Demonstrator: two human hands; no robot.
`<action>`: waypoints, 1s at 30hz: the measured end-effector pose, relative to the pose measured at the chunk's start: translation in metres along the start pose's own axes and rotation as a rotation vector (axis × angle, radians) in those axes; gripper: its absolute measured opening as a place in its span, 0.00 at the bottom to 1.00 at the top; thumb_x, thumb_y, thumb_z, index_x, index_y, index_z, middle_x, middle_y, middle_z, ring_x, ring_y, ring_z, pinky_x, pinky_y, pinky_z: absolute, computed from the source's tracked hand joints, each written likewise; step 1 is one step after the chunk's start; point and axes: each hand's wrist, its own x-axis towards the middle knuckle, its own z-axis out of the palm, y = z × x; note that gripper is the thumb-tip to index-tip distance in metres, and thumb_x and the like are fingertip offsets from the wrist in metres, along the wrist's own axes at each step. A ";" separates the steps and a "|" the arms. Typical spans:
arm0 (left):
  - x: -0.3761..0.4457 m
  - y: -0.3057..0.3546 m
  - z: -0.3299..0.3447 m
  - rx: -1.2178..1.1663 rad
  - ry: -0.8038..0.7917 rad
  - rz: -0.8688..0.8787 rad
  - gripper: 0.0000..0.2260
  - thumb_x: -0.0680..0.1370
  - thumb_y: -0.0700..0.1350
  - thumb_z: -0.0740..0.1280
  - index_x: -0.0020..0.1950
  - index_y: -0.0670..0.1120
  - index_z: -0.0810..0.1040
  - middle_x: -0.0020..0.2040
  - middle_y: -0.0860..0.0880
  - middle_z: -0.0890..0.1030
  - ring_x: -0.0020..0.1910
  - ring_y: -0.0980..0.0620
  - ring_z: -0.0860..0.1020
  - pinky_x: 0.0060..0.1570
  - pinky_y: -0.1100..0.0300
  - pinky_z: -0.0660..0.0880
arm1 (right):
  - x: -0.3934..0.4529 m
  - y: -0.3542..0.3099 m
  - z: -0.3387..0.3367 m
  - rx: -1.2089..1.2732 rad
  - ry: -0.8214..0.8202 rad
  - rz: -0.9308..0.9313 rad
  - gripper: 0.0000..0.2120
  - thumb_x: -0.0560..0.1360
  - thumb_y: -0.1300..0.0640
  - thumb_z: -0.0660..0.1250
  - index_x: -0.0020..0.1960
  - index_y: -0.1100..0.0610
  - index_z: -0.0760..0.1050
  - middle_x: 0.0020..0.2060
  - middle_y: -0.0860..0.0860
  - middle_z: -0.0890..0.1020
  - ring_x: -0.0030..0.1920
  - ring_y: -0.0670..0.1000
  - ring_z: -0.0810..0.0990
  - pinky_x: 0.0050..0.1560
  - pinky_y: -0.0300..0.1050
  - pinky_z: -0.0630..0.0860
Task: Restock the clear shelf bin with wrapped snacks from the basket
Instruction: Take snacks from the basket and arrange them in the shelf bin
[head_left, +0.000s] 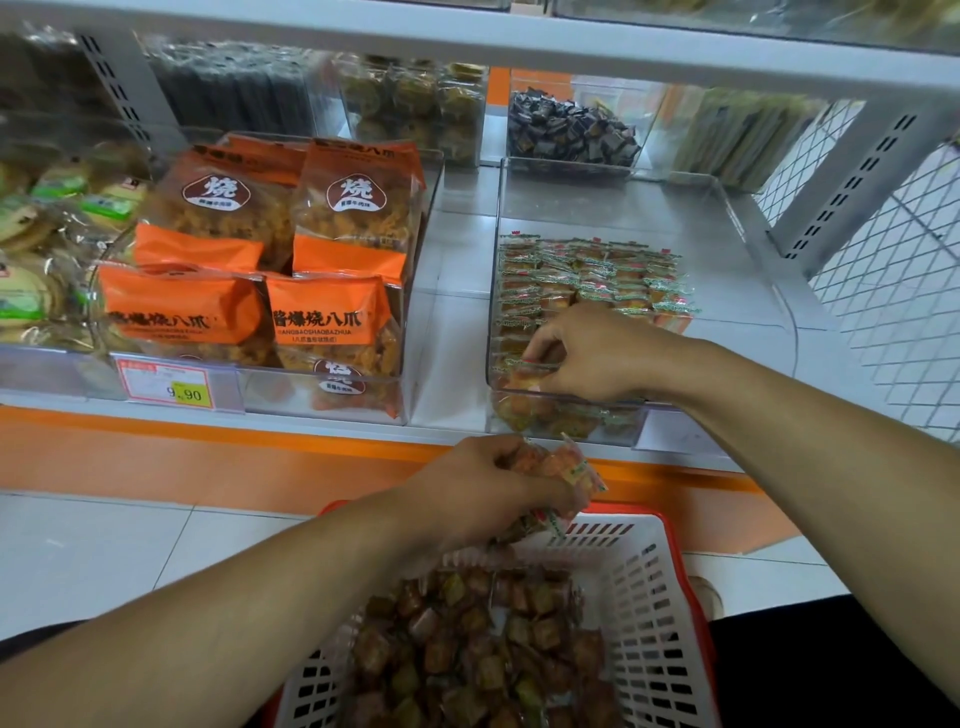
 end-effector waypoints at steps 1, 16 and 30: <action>0.000 0.000 0.000 0.002 -0.004 0.000 0.23 0.61 0.55 0.80 0.54 0.51 0.83 0.51 0.47 0.85 0.46 0.47 0.84 0.37 0.57 0.81 | -0.001 -0.001 0.001 0.006 0.008 -0.011 0.16 0.74 0.54 0.74 0.61 0.49 0.80 0.60 0.48 0.81 0.54 0.47 0.78 0.50 0.39 0.73; 0.001 0.001 -0.001 -0.010 -0.015 -0.011 0.20 0.65 0.55 0.80 0.54 0.54 0.82 0.50 0.51 0.85 0.48 0.50 0.84 0.36 0.61 0.80 | 0.005 -0.002 0.009 0.343 0.077 0.006 0.08 0.71 0.61 0.76 0.45 0.49 0.82 0.43 0.42 0.81 0.42 0.39 0.78 0.27 0.22 0.67; -0.007 0.008 -0.003 -0.065 -0.023 -0.013 0.25 0.67 0.55 0.80 0.62 0.52 0.80 0.56 0.47 0.84 0.54 0.45 0.83 0.39 0.58 0.80 | 0.002 -0.006 0.007 0.224 -0.100 0.001 0.09 0.75 0.62 0.73 0.52 0.52 0.86 0.36 0.38 0.84 0.35 0.35 0.83 0.32 0.24 0.72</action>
